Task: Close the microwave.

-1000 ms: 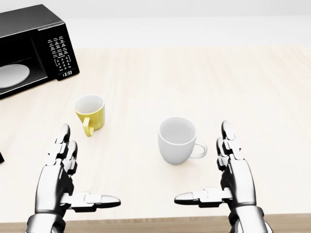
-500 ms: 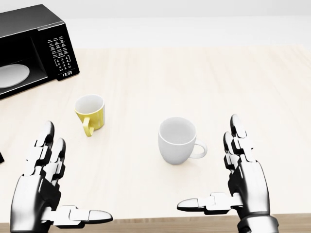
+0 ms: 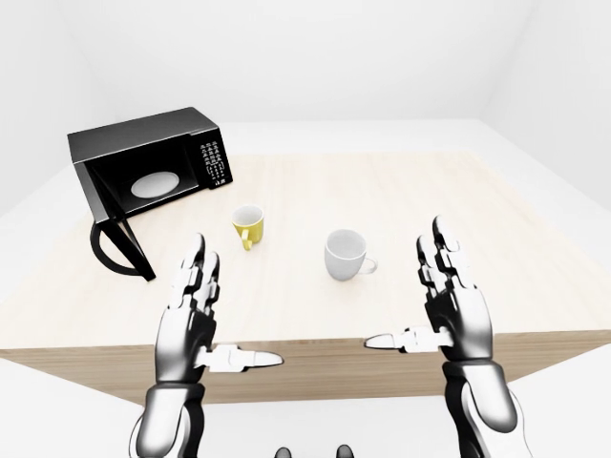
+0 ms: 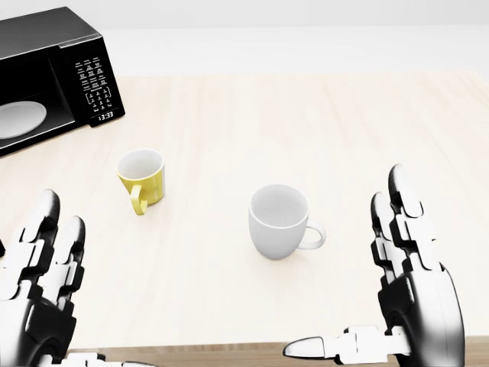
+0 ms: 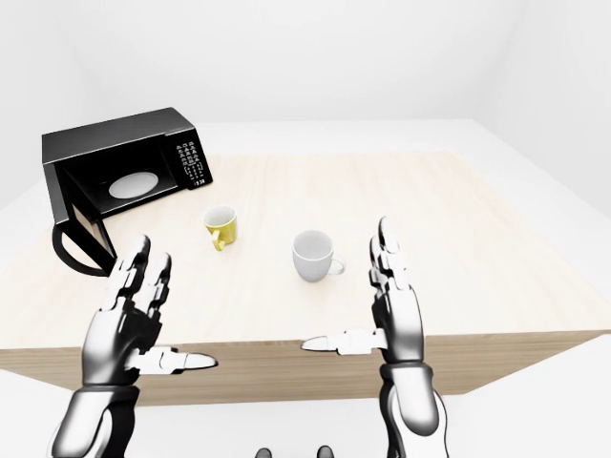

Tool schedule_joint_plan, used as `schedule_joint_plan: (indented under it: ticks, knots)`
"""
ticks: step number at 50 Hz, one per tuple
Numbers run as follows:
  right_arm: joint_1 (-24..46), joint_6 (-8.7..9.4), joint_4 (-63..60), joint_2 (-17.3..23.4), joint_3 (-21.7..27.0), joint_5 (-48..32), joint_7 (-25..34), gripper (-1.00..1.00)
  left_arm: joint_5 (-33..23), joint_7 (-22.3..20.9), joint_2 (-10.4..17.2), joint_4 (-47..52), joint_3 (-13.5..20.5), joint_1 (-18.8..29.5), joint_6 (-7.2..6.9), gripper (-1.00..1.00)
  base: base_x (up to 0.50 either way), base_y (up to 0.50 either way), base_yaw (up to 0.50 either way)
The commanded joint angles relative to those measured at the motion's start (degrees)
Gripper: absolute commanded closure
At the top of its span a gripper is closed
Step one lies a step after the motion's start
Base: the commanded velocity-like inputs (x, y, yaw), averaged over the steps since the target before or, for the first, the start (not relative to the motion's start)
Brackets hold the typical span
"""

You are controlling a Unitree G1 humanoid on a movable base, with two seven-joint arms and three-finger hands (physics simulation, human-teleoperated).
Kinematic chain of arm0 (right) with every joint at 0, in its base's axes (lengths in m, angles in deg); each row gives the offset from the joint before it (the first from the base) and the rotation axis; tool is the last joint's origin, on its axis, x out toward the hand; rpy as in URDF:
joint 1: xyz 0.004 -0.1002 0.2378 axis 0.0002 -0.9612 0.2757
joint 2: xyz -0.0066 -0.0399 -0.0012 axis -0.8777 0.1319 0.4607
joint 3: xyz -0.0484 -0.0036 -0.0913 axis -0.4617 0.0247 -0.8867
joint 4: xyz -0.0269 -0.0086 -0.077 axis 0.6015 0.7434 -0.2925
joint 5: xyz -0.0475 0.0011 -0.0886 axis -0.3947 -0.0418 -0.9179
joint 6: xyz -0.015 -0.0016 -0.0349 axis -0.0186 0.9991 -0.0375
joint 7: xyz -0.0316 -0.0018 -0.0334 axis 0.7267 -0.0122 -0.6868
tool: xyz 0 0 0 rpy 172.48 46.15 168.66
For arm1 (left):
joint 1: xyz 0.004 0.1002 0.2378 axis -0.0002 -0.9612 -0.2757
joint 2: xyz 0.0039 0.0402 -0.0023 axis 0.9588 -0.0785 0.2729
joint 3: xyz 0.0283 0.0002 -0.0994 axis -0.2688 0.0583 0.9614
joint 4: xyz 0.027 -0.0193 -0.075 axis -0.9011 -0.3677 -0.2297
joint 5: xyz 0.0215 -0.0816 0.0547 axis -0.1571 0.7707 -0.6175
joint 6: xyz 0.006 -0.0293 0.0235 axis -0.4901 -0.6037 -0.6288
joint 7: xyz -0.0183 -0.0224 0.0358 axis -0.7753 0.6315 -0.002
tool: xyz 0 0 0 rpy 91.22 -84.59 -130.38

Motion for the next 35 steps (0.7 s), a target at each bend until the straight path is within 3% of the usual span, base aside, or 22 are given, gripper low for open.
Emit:
schedule_joint_plan:
  ticks: [1, 35]
  knots:
    - [-2.67, 0.00, -4.86, 0.18, -1.12, -0.07, 0.06, -1.00, 1.14, -1.23, -0.34, 4.26, 0.23, -2.98, 0.00, -1.00, 0.00, 0.00, 0.00]
    - [-2.28, 0.00, -3.91, 0.31, -1.12, -0.45, -0.31, -1.00, 2.08, -2.14, -0.70, 5.03, 0.60, -3.43, 0.00, -1.00, 0.00, 0.00, 0.00]
